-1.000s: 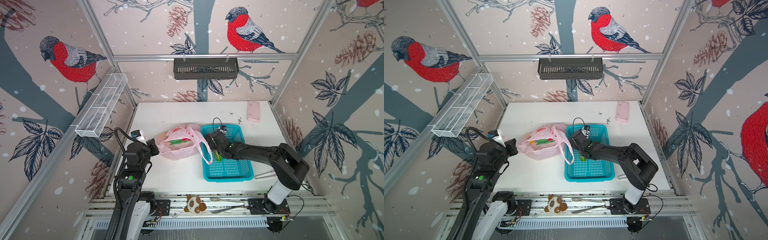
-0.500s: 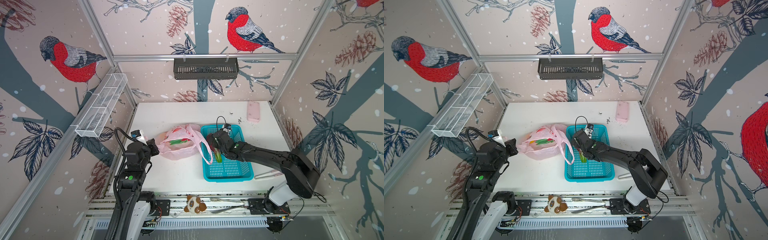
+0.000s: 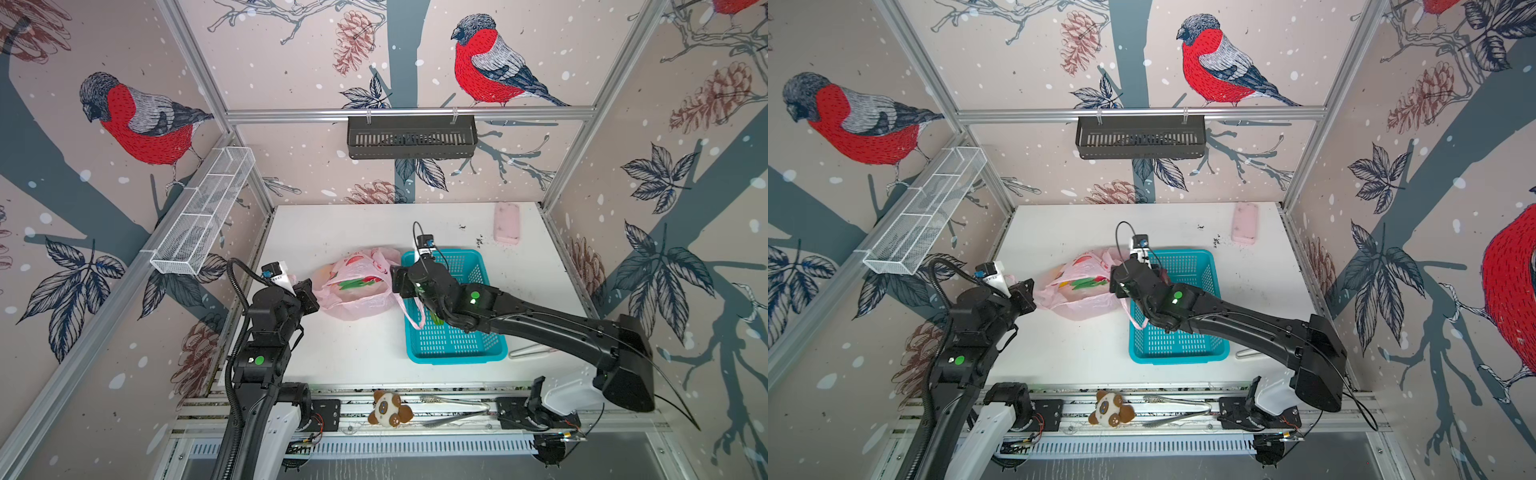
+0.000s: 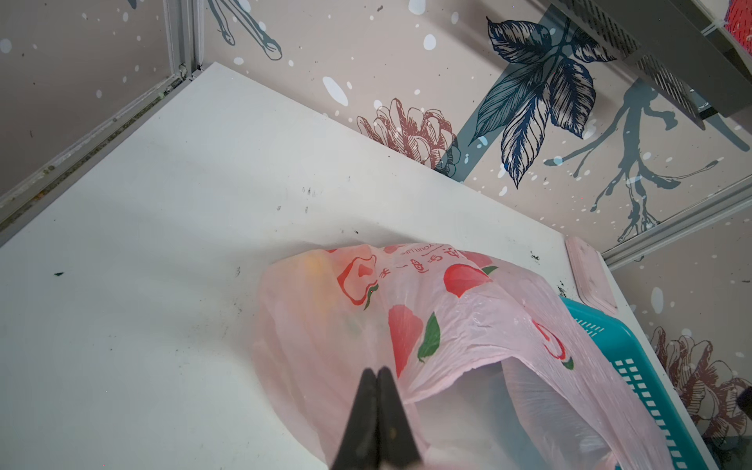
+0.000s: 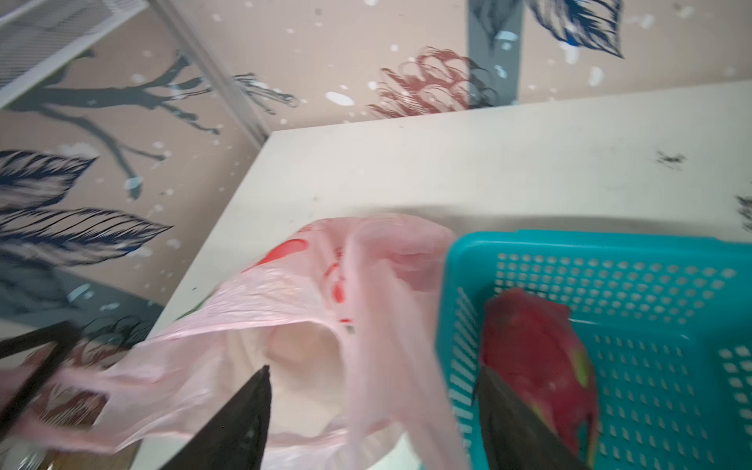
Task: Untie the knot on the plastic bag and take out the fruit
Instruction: 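Move the open right gripper back into the pink bag opening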
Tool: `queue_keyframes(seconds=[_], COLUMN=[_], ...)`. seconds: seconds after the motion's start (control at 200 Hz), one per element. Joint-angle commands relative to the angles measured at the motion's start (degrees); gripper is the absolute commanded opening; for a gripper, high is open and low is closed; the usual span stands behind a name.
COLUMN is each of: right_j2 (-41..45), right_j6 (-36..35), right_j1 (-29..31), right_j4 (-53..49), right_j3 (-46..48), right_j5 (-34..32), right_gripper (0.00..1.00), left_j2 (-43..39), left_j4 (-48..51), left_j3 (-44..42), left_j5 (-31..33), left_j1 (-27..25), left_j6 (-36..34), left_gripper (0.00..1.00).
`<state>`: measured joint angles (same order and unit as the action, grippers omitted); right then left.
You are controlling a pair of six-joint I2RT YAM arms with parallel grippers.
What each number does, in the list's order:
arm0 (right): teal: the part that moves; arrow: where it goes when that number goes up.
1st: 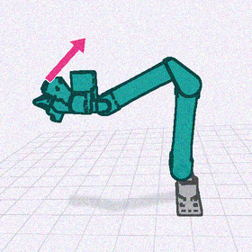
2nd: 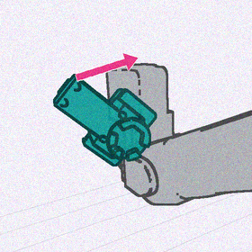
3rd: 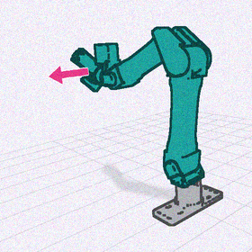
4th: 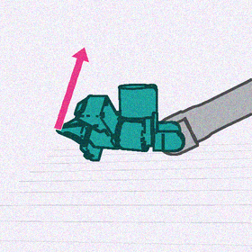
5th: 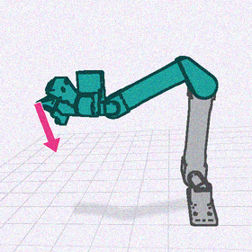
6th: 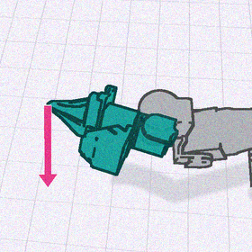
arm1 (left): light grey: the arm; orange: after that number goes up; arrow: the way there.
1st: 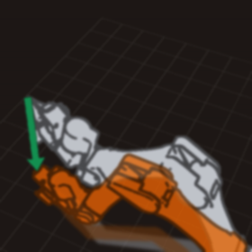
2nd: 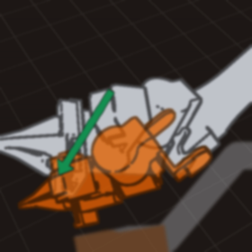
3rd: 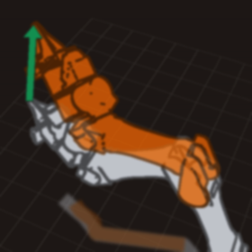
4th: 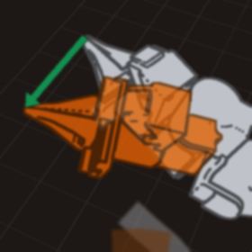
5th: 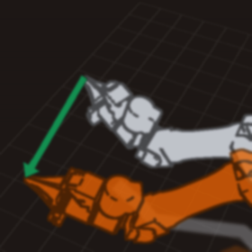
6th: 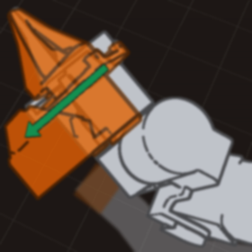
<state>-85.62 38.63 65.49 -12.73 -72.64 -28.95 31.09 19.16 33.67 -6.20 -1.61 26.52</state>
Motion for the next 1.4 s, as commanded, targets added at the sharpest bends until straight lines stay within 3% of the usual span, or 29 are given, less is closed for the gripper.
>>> queue_keyframes(seconds=[0.0, 0.33, 0.761, 1.396], right_j2=[-4.3, -22.7, -30.5, -29.1], right_j6=[-7.3, -7.3, 1.9, 10.6], right_j1=[4.1, 6.5, 6.2, 1.2], right_j4=[-2.7, -4.9, 3.1, 1.7], right_j3=[-5.9, -19.4, -9.4, -13.4], right_j5=[-0.4, 7.7, 15.1, 4.6], right_gripper=[0.75, 0.52, 0.44, 0.47], left_j2=[-0.4, -3.3, -2.3, -7.5], left_j4=[0.3, 0.7, 7.2, 13.3], left_j3=[0.0, -0.4, 2.9, 2.4], left_j5=[-1.4, -0.9, 2.4, -5.7], left_j1=[0.0, 0.0, 0.0, 0.0], left_j6=[0.6, 1.9, 4.7, 10.7], left_gripper=[0.00, 0.00, 0.00, 0.00])
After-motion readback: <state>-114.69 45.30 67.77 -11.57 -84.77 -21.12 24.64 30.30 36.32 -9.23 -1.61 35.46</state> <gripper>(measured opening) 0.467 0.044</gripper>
